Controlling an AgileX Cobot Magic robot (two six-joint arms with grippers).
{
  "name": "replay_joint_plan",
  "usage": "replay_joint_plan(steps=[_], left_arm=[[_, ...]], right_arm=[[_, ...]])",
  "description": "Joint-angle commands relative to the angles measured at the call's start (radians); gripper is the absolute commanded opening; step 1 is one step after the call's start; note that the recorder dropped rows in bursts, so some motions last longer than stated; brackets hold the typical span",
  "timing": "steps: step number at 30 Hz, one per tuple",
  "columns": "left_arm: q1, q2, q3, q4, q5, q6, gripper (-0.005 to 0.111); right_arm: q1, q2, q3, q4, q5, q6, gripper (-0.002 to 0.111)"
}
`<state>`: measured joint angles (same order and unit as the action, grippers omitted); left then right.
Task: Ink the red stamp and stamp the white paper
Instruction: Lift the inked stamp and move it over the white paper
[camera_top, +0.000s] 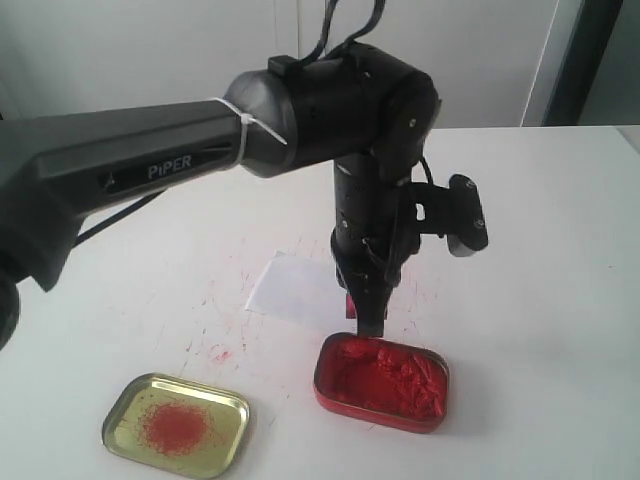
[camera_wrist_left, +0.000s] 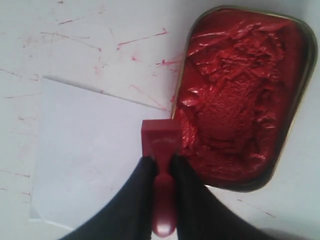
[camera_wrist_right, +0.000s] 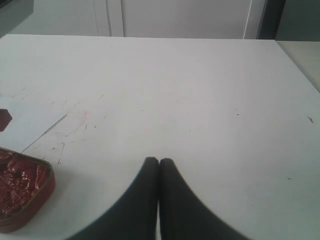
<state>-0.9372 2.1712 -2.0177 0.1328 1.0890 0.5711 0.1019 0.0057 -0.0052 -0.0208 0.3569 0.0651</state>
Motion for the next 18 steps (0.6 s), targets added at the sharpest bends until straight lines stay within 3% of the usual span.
replay_joint_plan(steps=[1, 18], left_arm=[[0.054, -0.018, -0.021, -0.023, 0.031, -0.022, 0.000], [0.270, -0.018, -0.021, -0.176, -0.028, -0.108, 0.000]], right_arm=[[-0.004, -0.006, 0.005, -0.003, -0.015, -0.001, 0.000], [-0.004, -0.006, 0.005, -0.003, -0.015, -0.001, 0.000]])
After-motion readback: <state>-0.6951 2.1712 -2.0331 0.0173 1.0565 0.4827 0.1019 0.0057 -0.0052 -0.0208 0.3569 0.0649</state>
